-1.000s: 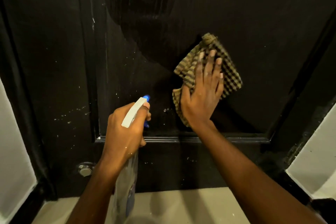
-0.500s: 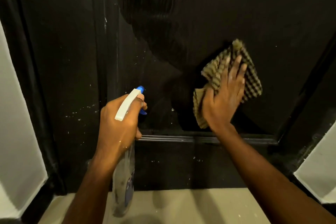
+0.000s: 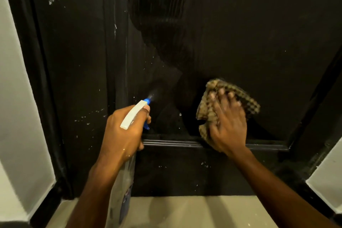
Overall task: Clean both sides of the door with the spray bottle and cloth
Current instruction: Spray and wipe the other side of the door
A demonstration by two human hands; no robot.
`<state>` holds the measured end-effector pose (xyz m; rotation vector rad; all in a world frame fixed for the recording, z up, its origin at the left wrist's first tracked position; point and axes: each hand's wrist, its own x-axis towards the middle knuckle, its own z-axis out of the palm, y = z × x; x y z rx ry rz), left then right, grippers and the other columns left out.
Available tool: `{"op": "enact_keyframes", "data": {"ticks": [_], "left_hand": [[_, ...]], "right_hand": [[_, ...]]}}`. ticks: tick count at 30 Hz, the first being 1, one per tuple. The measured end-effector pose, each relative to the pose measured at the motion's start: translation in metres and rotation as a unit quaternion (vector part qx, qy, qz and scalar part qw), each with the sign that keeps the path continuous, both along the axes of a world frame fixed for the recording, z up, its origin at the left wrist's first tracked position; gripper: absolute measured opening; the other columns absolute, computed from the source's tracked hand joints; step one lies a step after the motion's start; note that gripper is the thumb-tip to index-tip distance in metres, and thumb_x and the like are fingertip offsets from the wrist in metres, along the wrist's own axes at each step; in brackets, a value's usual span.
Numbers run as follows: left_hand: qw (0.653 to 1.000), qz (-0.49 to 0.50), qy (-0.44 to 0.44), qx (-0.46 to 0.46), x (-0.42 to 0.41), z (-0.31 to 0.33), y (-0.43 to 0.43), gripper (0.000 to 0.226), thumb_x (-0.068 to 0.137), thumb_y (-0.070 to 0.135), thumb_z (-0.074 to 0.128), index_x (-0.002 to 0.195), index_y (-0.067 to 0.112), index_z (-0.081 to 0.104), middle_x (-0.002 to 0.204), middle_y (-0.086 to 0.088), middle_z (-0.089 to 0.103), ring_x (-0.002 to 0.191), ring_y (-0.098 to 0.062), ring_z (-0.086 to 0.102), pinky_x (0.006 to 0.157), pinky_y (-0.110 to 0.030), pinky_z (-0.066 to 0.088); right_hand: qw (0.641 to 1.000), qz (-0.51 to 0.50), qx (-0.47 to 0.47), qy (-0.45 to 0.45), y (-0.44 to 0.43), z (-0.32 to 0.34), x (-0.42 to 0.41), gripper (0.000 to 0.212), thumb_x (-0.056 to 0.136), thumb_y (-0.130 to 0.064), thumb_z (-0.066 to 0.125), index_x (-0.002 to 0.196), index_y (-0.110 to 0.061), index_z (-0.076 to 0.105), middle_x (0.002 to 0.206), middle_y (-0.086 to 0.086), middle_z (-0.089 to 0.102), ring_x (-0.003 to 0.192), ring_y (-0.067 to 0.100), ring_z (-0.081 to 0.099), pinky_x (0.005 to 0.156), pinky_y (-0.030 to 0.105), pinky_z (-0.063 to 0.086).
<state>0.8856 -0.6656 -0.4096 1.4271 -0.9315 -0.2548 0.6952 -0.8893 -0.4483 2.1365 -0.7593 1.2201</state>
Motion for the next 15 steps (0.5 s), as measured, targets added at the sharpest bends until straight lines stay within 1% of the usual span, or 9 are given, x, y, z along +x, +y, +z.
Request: {"op": "enact_keyframes", "data": {"ticks": [2,3,4,5,6,8,10,12,15], "left_hand": [[0.999,-0.016,0.04,0.009,0.003,0.0,0.001,0.027,0.097,0.02,0.052,0.098,-0.002,0.066,0.09,-0.023,0.068,0.033,-0.007,0.051,0.036,-0.015,0.041],[0.998,-0.022,0.052,-0.003,0.003,0.001,0.002,0.026,0.097,0.016,0.051,0.1,-0.006,0.065,0.092,-0.025,0.067,0.034,-0.006,0.052,0.035,-0.014,0.041],[0.998,-0.014,0.05,-0.024,0.004,0.002,0.004,0.025,0.098,0.015,0.051,0.099,-0.006,0.066,0.091,-0.024,0.068,0.035,-0.007,0.053,0.036,-0.015,0.041],[0.998,0.009,0.034,-0.045,0.005,0.003,0.006,0.025,0.098,0.018,0.051,0.094,-0.001,0.067,0.087,-0.02,0.069,0.036,-0.011,0.054,0.036,-0.019,0.043],[0.997,0.034,0.016,-0.064,0.005,0.005,0.008,0.027,0.099,0.022,0.05,0.088,0.005,0.068,0.082,-0.014,0.07,0.038,-0.02,0.055,0.037,-0.024,0.045],[0.993,0.068,0.005,-0.093,0.008,0.007,0.011,0.03,0.101,0.028,0.05,0.082,0.013,0.067,0.08,-0.008,0.07,0.045,-0.031,0.058,0.039,-0.031,0.046],[0.99,0.088,0.011,-0.109,0.011,0.009,0.014,0.027,0.1,0.032,0.05,0.084,0.018,0.067,0.081,-0.005,0.07,0.05,-0.028,0.062,0.042,-0.032,0.049],[0.988,0.105,0.008,-0.112,0.012,0.01,0.016,0.024,0.1,0.033,0.05,0.085,0.023,0.066,0.079,-0.003,0.069,0.049,-0.023,0.061,0.042,-0.032,0.05],[0.989,0.104,-0.017,-0.101,0.011,0.011,0.015,0.027,0.1,0.031,0.05,0.082,0.02,0.066,0.068,-0.006,0.066,0.042,-0.022,0.057,0.041,-0.033,0.048]], "right_hand": [[0.994,0.003,0.045,-0.101,0.013,0.033,0.02,0.076,0.089,-0.034,0.044,0.16,-0.021,0.02,0.167,0.0,0.01,0.154,0.016,0.001,0.124,0.037,0.004],[0.989,0.008,0.059,-0.136,0.022,0.05,0.034,0.077,0.088,-0.034,0.045,0.16,-0.021,0.019,0.168,0.004,0.011,0.154,0.017,-0.001,0.124,0.038,0.005],[0.985,0.012,0.065,-0.156,0.032,0.066,0.05,0.078,0.088,-0.034,0.047,0.16,-0.02,0.02,0.168,0.007,0.012,0.155,0.02,0.001,0.124,0.041,0.006],[0.985,0.015,0.062,-0.161,0.041,0.078,0.065,0.079,0.088,-0.035,0.049,0.16,-0.02,0.021,0.168,0.009,0.014,0.155,0.024,0.004,0.124,0.042,0.008],[0.987,0.015,0.05,-0.151,0.049,0.086,0.079,0.078,0.089,-0.037,0.05,0.16,-0.02,0.022,0.168,0.01,0.015,0.155,0.027,0.008,0.124,0.043,0.01],[0.996,0.018,0.008,-0.09,0.062,0.083,0.1,0.078,0.09,-0.044,0.048,0.16,-0.022,0.022,0.167,0.008,0.015,0.155,0.027,0.012,0.124,0.043,0.01],[0.999,0.038,-0.034,-0.004,0.066,0.06,0.11,0.077,0.092,-0.049,0.046,0.159,-0.025,0.019,0.166,0.001,0.01,0.155,0.024,0.012,0.124,0.04,0.007],[0.991,0.061,-0.08,0.089,0.062,0.028,0.106,0.072,0.096,-0.051,0.046,0.159,-0.027,0.021,0.166,-0.001,0.007,0.155,0.019,0.011,0.123,0.036,0.007],[0.966,0.083,-0.126,0.209,0.043,-0.015,0.076,0.064,0.101,-0.052,0.044,0.159,-0.028,0.029,0.167,-0.005,0.014,0.154,0.013,0.015,0.122,0.03,0.009]]}}
